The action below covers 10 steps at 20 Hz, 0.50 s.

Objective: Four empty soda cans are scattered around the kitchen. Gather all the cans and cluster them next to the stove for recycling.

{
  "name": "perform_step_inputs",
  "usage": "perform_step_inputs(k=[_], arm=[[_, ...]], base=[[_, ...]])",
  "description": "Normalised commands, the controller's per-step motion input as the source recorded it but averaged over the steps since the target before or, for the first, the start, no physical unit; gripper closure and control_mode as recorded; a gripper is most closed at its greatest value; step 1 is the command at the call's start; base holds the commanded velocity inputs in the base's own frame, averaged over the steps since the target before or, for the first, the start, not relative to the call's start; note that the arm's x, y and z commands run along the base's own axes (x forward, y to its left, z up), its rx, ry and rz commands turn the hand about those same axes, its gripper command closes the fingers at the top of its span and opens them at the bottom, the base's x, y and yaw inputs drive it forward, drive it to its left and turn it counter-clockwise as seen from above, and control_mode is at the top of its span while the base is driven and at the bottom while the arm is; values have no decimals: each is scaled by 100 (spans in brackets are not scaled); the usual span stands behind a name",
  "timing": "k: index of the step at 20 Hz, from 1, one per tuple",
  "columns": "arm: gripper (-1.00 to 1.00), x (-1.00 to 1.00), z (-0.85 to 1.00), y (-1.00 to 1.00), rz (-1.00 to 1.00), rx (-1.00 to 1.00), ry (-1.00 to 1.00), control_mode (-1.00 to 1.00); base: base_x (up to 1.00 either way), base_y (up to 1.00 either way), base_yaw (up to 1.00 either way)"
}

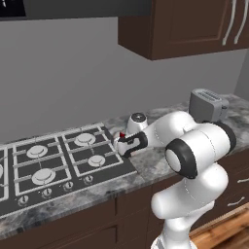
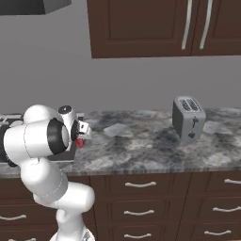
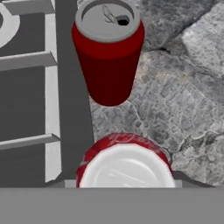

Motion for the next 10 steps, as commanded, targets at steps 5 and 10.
perform_step_inputs(k=[5, 10], arm=[[-100, 0, 0, 0, 0, 0, 0, -100], [-100, -6, 16, 0, 0, -2, 1, -100]], base=[[0, 0, 0], [0, 0, 0]])
